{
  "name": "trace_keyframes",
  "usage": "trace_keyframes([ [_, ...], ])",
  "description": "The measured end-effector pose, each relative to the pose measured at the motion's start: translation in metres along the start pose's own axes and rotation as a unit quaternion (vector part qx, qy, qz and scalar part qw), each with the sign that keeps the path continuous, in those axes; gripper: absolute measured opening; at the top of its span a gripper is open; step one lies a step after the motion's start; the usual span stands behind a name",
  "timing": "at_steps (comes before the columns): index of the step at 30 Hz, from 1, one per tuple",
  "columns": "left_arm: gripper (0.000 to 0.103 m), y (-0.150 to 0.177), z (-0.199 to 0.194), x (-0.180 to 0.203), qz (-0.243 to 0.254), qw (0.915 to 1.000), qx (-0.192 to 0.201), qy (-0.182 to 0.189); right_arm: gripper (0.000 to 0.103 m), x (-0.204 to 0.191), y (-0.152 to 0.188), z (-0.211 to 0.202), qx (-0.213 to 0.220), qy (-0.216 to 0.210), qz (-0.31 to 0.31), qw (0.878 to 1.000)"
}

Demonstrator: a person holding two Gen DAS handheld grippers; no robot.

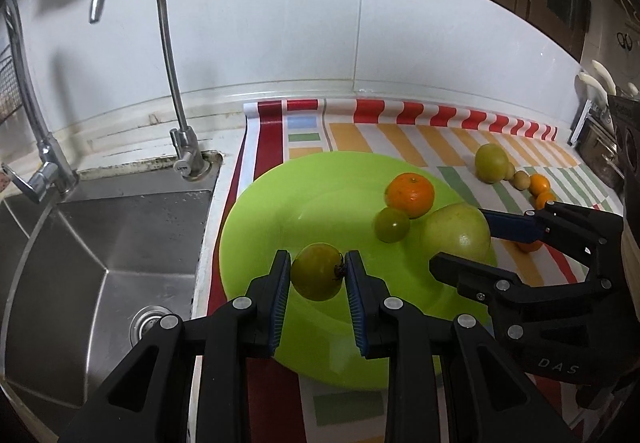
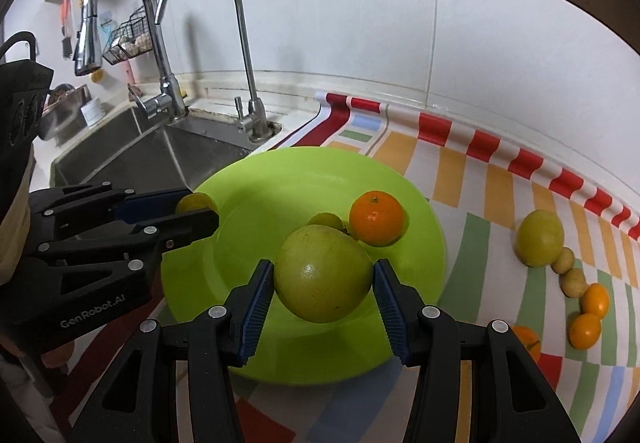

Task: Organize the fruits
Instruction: 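Carry the green tomato and large green fruit onto the green plate, then open both grippers to release the fruits onto the plate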

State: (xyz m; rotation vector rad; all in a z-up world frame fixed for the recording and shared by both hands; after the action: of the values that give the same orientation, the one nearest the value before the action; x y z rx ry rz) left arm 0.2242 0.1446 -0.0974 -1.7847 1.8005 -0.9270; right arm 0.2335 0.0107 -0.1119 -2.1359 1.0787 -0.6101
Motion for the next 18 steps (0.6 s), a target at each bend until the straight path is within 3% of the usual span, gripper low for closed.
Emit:
trace_keyframes([
  [3, 0.028, -0.002, 0.006, -0.002, 0.002, 1.0000, -0.003, 0.002, 0.052, 0.000, -0.002, 0.006, -0.003, 0.005, 0.000, 1.000],
  [7, 0.045, -0.004, 0.007, -0.005, 0.000, 1.0000, -0.003, 0.000, 0.053, 0.003, -0.003, 0.014, -0.013, 0.000, 0.009, 1.000],
  [8, 0.045, -0.004, 0.005, -0.006, -0.002, 1.0000, -0.001, -0.001, 0.055, 0.004, -0.003, 0.014, -0.012, 0.001, 0.012, 1.000],
  [10, 0.046, -0.004, 0.000, -0.006, -0.003, 0.9999, 0.005, -0.009, 0.070, 0.004, -0.003, 0.006, 0.000, 0.014, 0.016, 1.000],
  [18, 0.054, 0.003, -0.036, 0.006, -0.006, 0.9991, 0.035, -0.022, 0.070, 0.010, 0.003, -0.033, 0.026, 0.049, 0.025, 0.998],
])
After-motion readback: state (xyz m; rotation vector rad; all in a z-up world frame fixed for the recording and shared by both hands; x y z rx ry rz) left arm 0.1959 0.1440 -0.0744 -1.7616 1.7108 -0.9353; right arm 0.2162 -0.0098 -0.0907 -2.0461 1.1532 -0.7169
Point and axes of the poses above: each gripper's, at about its wrist camera, not at the fingertips, and z roughly the way its jaws point, x to its right, y to its underside, the point moved 1 cm from there along z, roughly the way its jaws point, and after that the axes turned 9 degrees about -z, right-handed, at the moved point
